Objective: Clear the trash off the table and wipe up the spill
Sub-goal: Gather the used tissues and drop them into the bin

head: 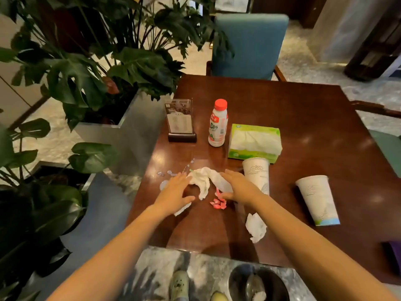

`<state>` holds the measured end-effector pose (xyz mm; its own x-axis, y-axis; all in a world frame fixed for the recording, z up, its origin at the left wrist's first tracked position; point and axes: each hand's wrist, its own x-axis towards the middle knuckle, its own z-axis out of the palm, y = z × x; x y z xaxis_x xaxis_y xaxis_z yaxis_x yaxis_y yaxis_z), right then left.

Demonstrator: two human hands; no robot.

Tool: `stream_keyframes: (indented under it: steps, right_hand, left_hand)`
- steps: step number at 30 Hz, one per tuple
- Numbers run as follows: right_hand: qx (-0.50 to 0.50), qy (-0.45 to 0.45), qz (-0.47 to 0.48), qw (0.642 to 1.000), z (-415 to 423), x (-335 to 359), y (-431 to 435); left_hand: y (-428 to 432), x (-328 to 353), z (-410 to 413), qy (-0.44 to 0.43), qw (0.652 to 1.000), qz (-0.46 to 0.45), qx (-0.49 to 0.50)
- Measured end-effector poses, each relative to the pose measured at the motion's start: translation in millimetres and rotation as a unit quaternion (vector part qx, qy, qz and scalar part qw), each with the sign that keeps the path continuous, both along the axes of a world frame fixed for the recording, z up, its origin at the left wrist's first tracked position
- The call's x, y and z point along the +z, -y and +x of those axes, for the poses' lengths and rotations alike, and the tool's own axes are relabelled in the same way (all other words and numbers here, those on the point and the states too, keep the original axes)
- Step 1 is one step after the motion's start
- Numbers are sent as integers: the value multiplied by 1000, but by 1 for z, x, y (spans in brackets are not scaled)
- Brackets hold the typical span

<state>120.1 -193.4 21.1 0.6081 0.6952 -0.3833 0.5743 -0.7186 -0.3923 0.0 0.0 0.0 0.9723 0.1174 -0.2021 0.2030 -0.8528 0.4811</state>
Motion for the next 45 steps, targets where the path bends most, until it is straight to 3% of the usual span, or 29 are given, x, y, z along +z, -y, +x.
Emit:
stream_keyframes:
  steps: [3,7,14,20,24,29,35,37,41,45]
  right_hand:
    - [-3,-6,-24,1000,-1,-22,-10]
    - [-25,-5,-24,999,-12,-56,-11]
    - [-58,68,34,995,-28,-74,-1]
    - [-154,46,109,981,-26,-74,-3]
    - [-265,43,188,945,-21,-53,-6]
    - [-351,28,232,907,-12,-34,-5]
    - [-336,26,202,919,-4,-34,-10]
    - [-333,15,202,921,-5,-37,-14]
    - [-328,-11,228,917,-14,-39,-30]
    - [-329,-60,222,916,-26,-48,-45]
  left_hand:
    - [-10,-20,-27,-16,999,34,31]
    - [-4,-52,-49,-18,999,5,38]
    - [7,-75,-57,104,993,22,49]
    - [9,-64,-43,184,980,-20,77]
    - [9,-43,-12,194,975,-40,99]
    - [9,-37,36,134,986,-72,66]
    - [1,-54,61,19,999,-36,2]
    - [1,-56,61,21,999,-48,0]
    - [12,-50,56,51,993,-89,60]
    - [21,-42,53,14,958,-222,183]
